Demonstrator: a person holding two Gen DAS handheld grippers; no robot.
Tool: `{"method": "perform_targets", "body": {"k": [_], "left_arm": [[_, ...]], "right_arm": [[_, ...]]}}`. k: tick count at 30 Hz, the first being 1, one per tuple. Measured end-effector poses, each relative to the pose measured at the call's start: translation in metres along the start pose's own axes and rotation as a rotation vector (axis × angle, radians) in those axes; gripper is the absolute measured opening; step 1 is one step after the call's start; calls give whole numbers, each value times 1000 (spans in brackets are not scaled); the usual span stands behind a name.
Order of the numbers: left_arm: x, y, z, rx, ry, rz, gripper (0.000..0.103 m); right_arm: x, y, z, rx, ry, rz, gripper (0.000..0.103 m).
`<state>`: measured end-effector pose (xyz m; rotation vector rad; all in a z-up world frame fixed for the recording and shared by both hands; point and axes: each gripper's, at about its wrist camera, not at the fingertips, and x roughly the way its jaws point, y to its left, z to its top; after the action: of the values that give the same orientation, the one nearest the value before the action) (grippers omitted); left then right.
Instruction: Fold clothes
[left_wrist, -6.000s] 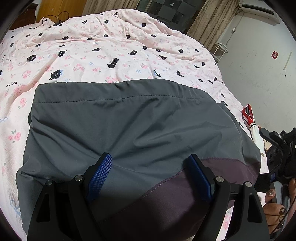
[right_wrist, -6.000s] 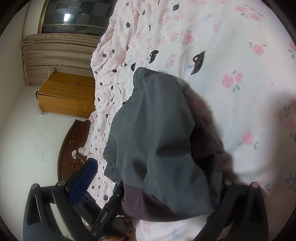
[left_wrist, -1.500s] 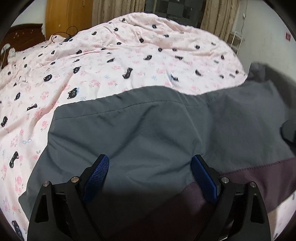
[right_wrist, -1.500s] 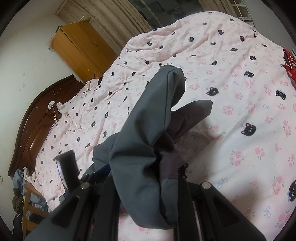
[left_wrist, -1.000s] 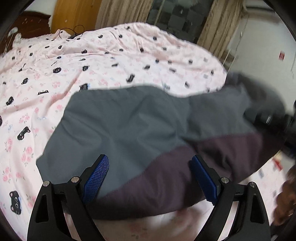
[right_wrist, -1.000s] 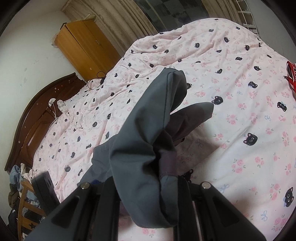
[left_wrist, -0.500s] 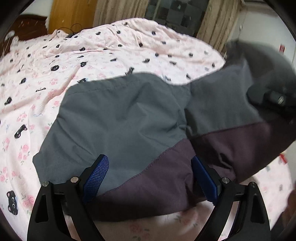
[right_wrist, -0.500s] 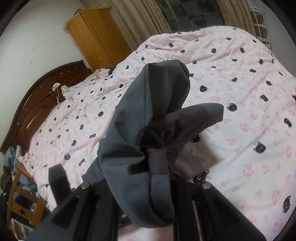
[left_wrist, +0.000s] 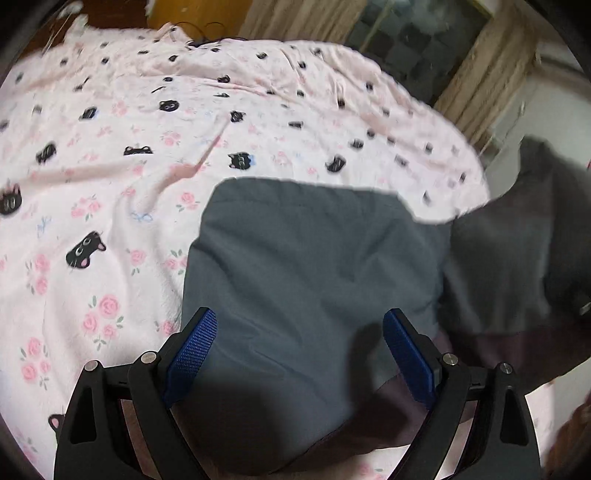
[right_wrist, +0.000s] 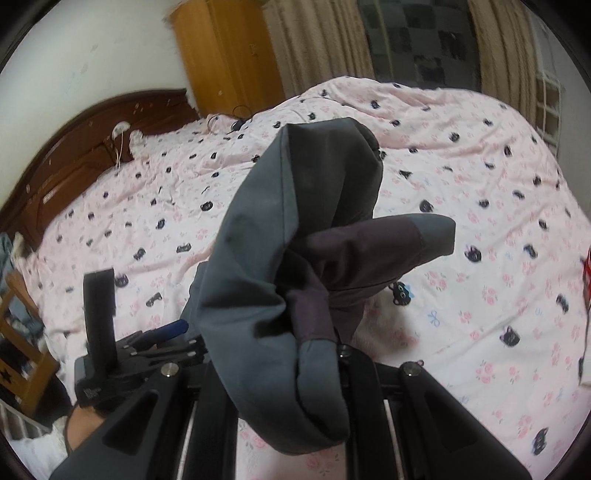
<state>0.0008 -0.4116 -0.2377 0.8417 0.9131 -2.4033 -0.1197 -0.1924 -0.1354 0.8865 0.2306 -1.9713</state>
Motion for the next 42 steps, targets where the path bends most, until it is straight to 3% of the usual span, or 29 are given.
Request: {"method": "perform_targets", "body": {"k": [4,8,13,20,29,35,42], "left_arm": [[-26,34,3,-135,-76,-29,90],[-31,67,10,-208,-58,-16,90],[-30,84,5,-193,-31,-2,90],[-24,78,-5,-122,-41,36,90],[-39,102,-2,-242,-108,-47,90],[-45,109,4,-252,-107,-59,90],[-60,111,19,-194,-120,-32,90]], "right_arm": [[7,20,0,-67,11,-27,14],[15,40,0,-133,22,-54,14],[26,61,-3,-195,37,-73,14],[44,84,-9,-267,69,-114,14],[68,118,-26,-445,97,-194,15],[84,134,-42,-536,115,-225,17],[99,142,-53,-583,125,-222,22]]}}
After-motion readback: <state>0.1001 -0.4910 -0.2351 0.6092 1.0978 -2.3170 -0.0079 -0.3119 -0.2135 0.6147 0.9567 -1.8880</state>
